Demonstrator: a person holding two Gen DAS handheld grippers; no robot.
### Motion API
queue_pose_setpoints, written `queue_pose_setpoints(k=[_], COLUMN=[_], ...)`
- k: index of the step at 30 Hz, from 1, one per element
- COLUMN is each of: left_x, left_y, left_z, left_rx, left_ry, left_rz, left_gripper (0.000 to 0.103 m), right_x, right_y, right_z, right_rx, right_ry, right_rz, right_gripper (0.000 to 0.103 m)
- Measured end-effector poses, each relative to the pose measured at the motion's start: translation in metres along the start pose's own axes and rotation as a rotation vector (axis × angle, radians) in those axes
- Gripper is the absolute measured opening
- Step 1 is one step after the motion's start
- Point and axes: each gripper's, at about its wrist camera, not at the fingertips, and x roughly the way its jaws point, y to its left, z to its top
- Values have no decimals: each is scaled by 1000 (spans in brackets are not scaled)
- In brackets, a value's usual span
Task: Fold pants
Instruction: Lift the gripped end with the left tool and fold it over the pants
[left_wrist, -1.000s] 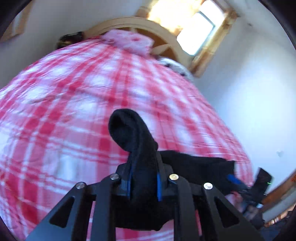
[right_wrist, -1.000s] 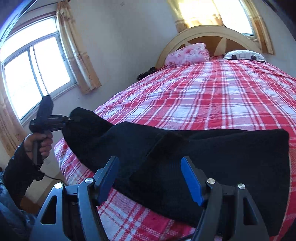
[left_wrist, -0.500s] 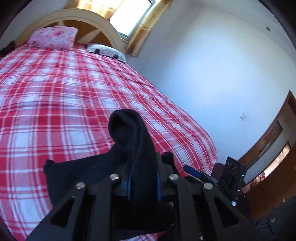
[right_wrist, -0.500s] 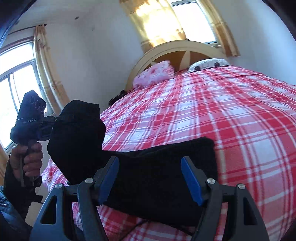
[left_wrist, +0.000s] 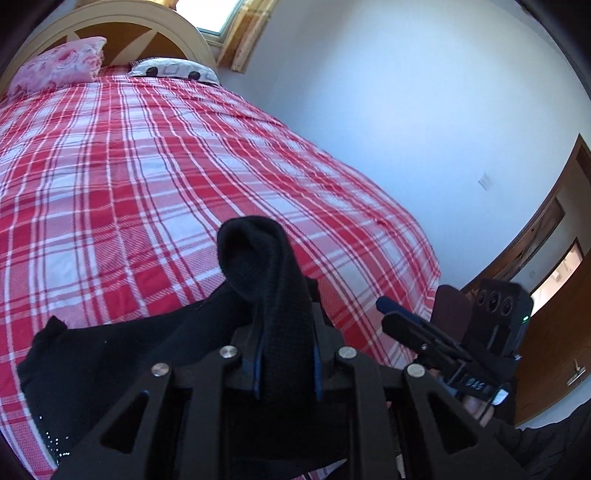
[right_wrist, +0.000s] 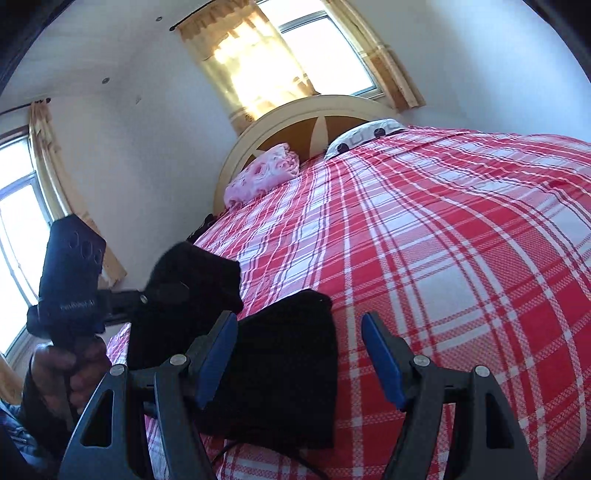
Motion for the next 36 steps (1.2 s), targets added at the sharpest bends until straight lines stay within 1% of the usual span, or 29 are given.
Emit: queue_pose_setpoints(k=[1,3,4,5,6,7,8,11,12,13,14,15,17,20,21,23,24,26,27,28,30,33,35,36], left_x=[7,17,20,21,21,21,14,-5,-14,-23,-31,-37,-46,-47,-48,-51,-53,-56,-56,-55,-52,-49,-51,-50], left_y=[-3,-9,-13,-18,-22,-25,-28,-20,-14,-6,3,11,32,60,70,80,84,89,90,91,93,94,93,91], left_z=[-2,-3,-3,-4,-4,-3,-4,-5,-8,-12,-15,-18,-27,-42,-47,-56,-62,-70,-72,-74,-77,-76,-78,-78], left_rx=[3,17,18,25,40,51,70,83,77,70,63,51,16,-41,-73,-114,-124,-129,-131,-135,-134,-125,-115,-104], left_ry=[6,15,17,16,15,10,-15,-66,-82,-97,-112,-125,-141,-127,-113,-109,-109,-110,-109,-105,-94,-92,-97,-101], left_rz=[5,6,7,-21,-28,-20,4,16,38,63,84,107,176,261,268,264,269,281,285,280,268,269,284,291], left_gripper=[22,31,40,48,53,64,75,79,82,89,94,95,95,95,95,95,95,95,95,95,95,95,95,95], right_x=[-1,0,0,1,1,0,-2,-12,-17,-21,-26,-29,-27,-17,-11,6,17,37,45,48,46,35,22,14], right_y=[-1,-4,-4,-5,-5,-6,-6,-3,-1,3,9,17,42,84,95,115,121,125,123,119,107,79,57,50], right_z=[0,-1,-1,-2,-2,-2,-1,3,4,7,9,11,13,9,7,2,-2,-11,-16,-19,-20,-21,-20,-18], right_rx=[6,13,14,16,16,15,14,9,5,-2,-10,-22,-84,-187,-214,-239,-243,-245,-251,-257,-247,-190,-146,-138], right_ry=[-1,-1,-1,-1,-1,-5,-16,-67,-86,-106,-120,-126,-106,-52,-28,62,115,224,258,272,278,303,290,268], right_rz=[-3,-9,-12,-15,-19,-22,-27,-38,-39,-31,-4,32,123,265,309,390,396,359,316,258,164,6,-94,-142], right_gripper=[71,71,71,71,71,71,71,71,71,71,71,71,73,74,74,74,74,74,74,74,74,74,74,74])
